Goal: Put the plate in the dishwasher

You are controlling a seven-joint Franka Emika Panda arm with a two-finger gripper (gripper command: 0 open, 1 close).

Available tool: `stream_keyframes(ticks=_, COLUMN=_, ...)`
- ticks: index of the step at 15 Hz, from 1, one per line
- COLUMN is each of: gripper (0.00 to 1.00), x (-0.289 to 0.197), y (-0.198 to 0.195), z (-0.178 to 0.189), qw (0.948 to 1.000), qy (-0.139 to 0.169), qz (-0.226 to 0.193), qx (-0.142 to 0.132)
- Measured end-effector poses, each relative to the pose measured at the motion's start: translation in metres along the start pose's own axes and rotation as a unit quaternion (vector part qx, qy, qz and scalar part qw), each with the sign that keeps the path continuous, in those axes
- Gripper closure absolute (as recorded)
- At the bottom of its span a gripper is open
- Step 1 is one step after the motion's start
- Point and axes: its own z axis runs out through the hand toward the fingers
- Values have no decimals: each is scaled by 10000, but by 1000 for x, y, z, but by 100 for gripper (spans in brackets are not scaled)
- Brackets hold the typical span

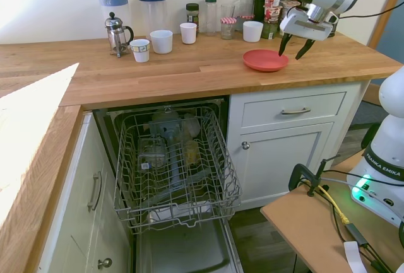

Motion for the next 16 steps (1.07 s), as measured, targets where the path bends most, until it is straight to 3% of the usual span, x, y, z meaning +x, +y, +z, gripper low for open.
stream_keyframes(ticks=16, gripper=100, x=28, y=0, z=41, qw=9990, qy=-190, qz=61, qx=388)
